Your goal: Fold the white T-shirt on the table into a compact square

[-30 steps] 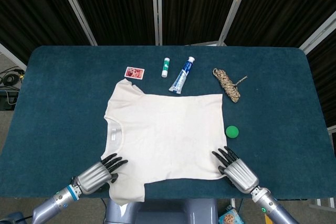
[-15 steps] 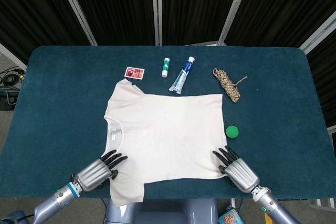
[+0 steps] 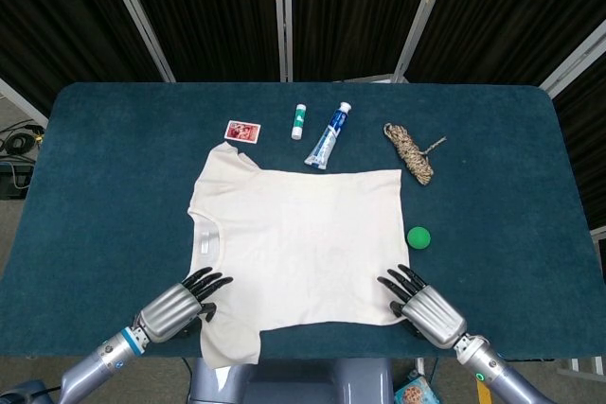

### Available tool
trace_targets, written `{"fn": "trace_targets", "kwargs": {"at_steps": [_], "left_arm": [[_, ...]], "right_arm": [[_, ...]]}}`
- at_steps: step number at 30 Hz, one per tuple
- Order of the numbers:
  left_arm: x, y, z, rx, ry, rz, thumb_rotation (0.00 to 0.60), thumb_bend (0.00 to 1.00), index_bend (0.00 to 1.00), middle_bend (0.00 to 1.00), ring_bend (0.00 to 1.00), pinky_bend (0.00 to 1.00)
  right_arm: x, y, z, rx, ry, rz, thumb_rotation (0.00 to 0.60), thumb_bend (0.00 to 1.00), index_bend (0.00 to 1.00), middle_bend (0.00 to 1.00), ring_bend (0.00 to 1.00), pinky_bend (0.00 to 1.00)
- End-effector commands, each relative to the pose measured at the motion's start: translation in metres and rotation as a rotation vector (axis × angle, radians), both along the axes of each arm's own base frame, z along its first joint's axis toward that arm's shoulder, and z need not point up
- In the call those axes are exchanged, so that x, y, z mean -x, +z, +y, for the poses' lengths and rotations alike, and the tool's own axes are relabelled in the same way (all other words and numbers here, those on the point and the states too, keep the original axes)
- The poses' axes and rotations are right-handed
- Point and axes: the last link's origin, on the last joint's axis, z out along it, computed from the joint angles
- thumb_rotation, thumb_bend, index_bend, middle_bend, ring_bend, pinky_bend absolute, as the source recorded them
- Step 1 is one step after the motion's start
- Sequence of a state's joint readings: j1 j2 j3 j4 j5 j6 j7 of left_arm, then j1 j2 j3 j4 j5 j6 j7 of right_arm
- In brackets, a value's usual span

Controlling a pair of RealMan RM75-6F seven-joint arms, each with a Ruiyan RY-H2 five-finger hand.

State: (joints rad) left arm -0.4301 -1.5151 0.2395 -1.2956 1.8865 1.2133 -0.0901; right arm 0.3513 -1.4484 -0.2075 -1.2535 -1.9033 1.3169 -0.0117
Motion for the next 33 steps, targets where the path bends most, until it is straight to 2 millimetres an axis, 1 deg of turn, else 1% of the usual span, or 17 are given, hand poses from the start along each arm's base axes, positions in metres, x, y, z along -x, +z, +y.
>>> {"fn": "trace_targets", "kwargs": {"at_steps": [1, 7, 12, 17, 24, 33], "left_arm": [[-0.003, 0.009, -0.002, -0.007, -0.018, -0.012, 0.600, 0.57, 0.81, 0.00, 0.00, 0.00], [-0.005, 0.023, -0.007, -0.015, -0.042, -0.013, 0.600, 0.57, 0.82, 0.00, 0.00, 0.00], [-0.007, 0.032, -0.016, -0.011, -0.076, -0.022, 0.600, 0.57, 0.82, 0.00, 0.00, 0.00], [-0.008, 0.039, -0.028, 0.010, -0.087, -0.043, 0.600, 0.57, 0.82, 0.00, 0.00, 0.00], [-0.007, 0.053, -0.042, 0.062, -0.071, -0.062, 0.600, 0.57, 0.82, 0.00, 0.00, 0.00], [-0.009, 0.066, -0.055, 0.113, -0.047, -0.045, 0.600, 0.57, 0.82, 0.00, 0.00, 0.00]], "right_arm": [[-0.003, 0.008, -0.001, -0.041, 0.044, -0.003, 0.600, 0.47, 0.71, 0.11, 0.00, 0.00], [-0.009, 0.016, 0.000, -0.074, 0.092, 0.013, 0.600, 0.46, 0.71, 0.11, 0.00, 0.00], [-0.018, 0.023, 0.003, -0.096, 0.130, 0.014, 0.600, 0.46, 0.70, 0.11, 0.00, 0.00], [-0.025, 0.029, 0.009, -0.118, 0.167, 0.020, 0.600, 0.46, 0.70, 0.11, 0.00, 0.00], [-0.030, 0.036, 0.016, -0.147, 0.185, 0.031, 0.600, 0.45, 0.70, 0.12, 0.00, 0.00], [-0.033, 0.041, 0.027, -0.188, 0.214, 0.038, 0.600, 0.45, 0.70, 0.12, 0.00, 0.00]]}}
